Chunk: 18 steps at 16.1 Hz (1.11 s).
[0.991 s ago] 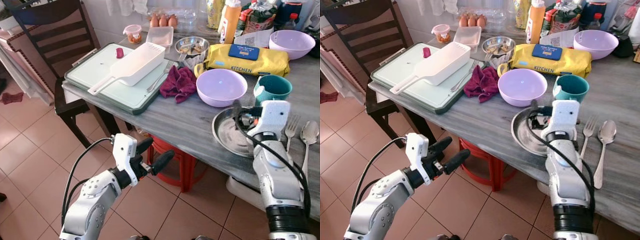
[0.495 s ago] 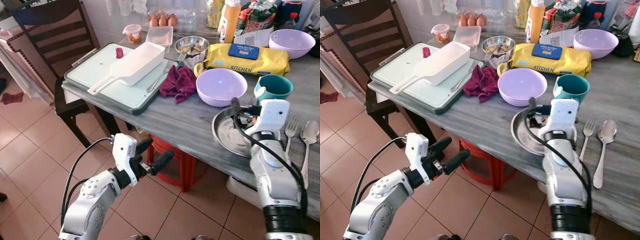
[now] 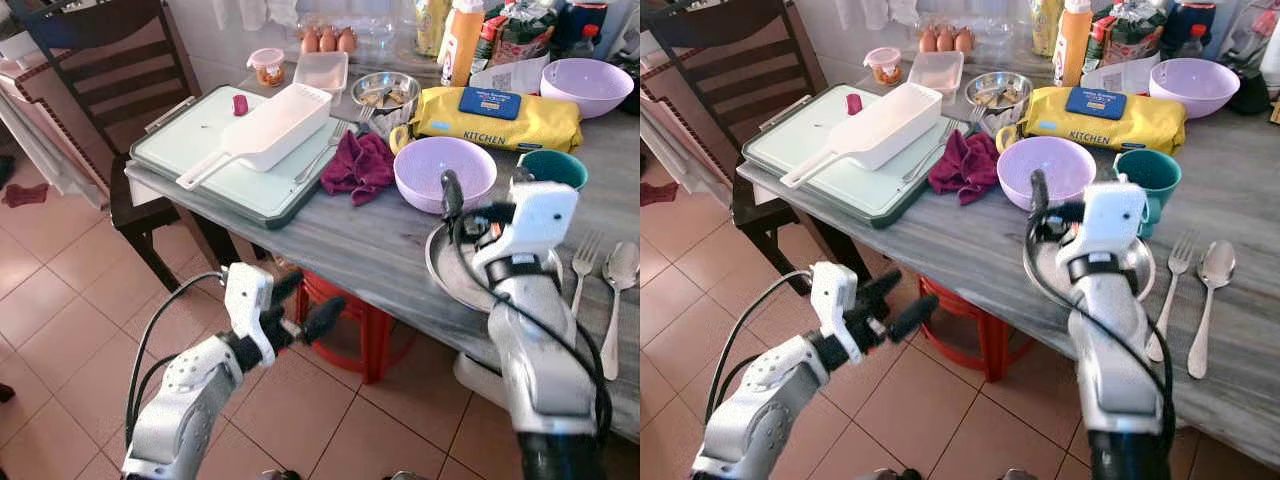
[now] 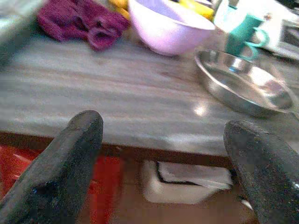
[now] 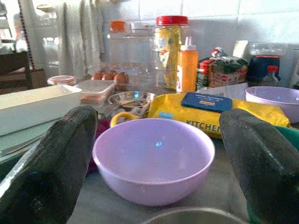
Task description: Setting the table
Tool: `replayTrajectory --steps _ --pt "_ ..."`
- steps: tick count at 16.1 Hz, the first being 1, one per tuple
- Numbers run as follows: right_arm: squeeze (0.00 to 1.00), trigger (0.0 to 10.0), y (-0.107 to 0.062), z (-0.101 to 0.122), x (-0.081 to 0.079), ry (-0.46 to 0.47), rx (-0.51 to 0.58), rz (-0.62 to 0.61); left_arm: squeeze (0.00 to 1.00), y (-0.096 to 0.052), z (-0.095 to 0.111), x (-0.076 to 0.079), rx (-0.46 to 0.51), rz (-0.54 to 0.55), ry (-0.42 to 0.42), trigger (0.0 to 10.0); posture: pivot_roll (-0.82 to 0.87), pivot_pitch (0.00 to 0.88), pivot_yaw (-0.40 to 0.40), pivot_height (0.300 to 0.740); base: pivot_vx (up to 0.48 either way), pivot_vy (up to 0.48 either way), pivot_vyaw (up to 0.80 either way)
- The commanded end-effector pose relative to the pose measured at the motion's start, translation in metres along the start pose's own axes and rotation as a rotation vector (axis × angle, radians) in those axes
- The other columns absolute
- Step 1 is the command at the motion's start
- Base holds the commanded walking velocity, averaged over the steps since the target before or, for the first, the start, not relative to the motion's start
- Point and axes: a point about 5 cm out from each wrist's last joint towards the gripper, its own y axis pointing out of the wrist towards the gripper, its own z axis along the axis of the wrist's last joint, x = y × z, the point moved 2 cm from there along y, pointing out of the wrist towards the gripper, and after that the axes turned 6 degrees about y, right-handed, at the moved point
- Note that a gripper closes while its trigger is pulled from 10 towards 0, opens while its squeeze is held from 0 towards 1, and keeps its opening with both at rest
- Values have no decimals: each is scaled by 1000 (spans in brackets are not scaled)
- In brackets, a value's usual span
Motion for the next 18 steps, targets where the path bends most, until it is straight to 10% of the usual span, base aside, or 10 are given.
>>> replayTrajectory --steps 1,4,5,6,18 --pt "1000 10000 -3 4 -8 3 10 32 0 -4 -1 -10 -6 65 28 10000 -56 113 97 740 0 0 0" --pt "925 10000 -17 -6 -27 40 -42 85 0 -7 5 -32 45 248 89 10000 -61 107 94 740 0 0 0" --pt "569 10000 -19 -9 -34 43 -56 104 0 -8 5 -38 43 306 116 10000 -59 105 92 740 0 0 0" --pt "0 10000 -20 -12 -39 54 -68 115 0 -11 5 -47 39 384 157 10000 -57 102 90 740 0 0 0" --pt "0 10000 -20 -15 -47 -20 -67 194 0 -17 -7 -67 -12 552 181 10000 -39 94 84 740 0 0 600"
